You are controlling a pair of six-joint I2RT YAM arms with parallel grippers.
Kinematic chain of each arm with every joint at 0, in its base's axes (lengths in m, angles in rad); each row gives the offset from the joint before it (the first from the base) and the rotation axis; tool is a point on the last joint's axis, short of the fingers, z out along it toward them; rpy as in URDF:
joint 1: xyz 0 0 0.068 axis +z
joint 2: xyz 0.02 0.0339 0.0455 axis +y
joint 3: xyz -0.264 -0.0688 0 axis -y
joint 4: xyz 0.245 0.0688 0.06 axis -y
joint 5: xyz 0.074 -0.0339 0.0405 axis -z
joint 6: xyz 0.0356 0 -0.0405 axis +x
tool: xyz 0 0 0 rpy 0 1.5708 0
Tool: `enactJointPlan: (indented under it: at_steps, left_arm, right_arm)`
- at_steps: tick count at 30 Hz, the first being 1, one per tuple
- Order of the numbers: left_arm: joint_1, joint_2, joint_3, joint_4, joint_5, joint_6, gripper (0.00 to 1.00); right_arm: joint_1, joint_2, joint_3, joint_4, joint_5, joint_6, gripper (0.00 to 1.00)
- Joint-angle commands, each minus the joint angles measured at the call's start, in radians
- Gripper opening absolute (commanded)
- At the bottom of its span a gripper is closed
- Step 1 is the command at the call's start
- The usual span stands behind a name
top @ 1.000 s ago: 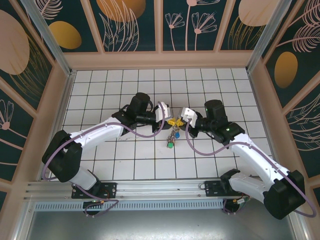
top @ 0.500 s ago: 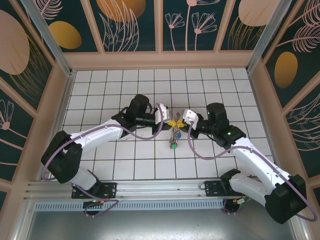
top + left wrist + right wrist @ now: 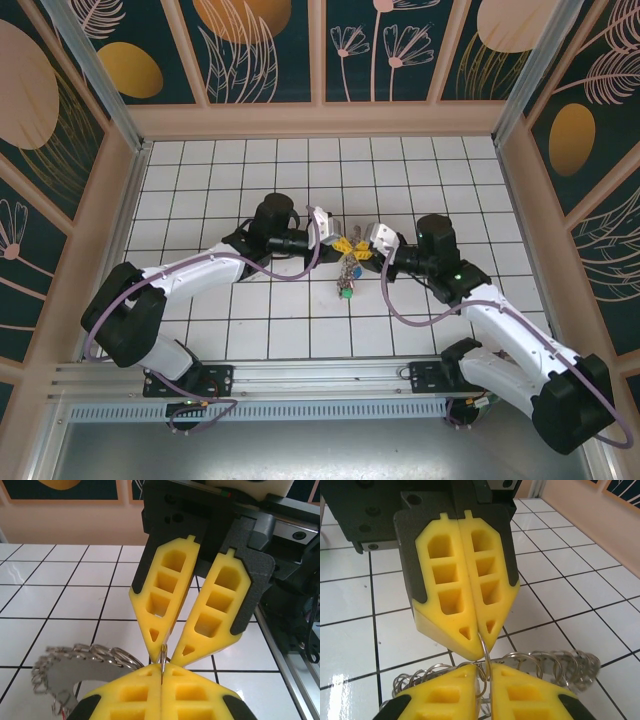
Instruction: Put the keys on the keyring
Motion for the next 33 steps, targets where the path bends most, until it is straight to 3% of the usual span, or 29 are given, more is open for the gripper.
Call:
enactJointPlan:
  at_steps: [1, 7, 23, 29, 33]
  left_arm:
    - [0.005, -0.037, 0.001, 0.159, 0.066, -0.049, 0.00]
    - [0.004, -0.037, 0.014, 0.132, 0.029, -0.041, 0.00]
    - [0.018, -0.077, 0.192, -0.454, -0.383, 0.341, 0.00]
    - [0.024, -0.057, 0.288, -0.657, -0.582, 0.457, 0.00]
    - [0.022, 0.011, 0.349, -0.777, -0.614, 0.496, 0.00]
  right_arm:
    - [0.000, -0.008, -0.026, 0.069, -0.081, 0.048, 0.14]
    - [0.000, -0.040, -0.031, 0.095, -0.020, 0.066, 0.18]
    - [-0.033, -0.240, -0.061, 0.101, 0.288, 0.094, 0.25]
    - [-0.084, -0.240, -0.094, 0.163, 0.325, 0.154, 0.25]
    - [-0.111, -0.240, -0.107, 0.164, 0.320, 0.156, 0.25]
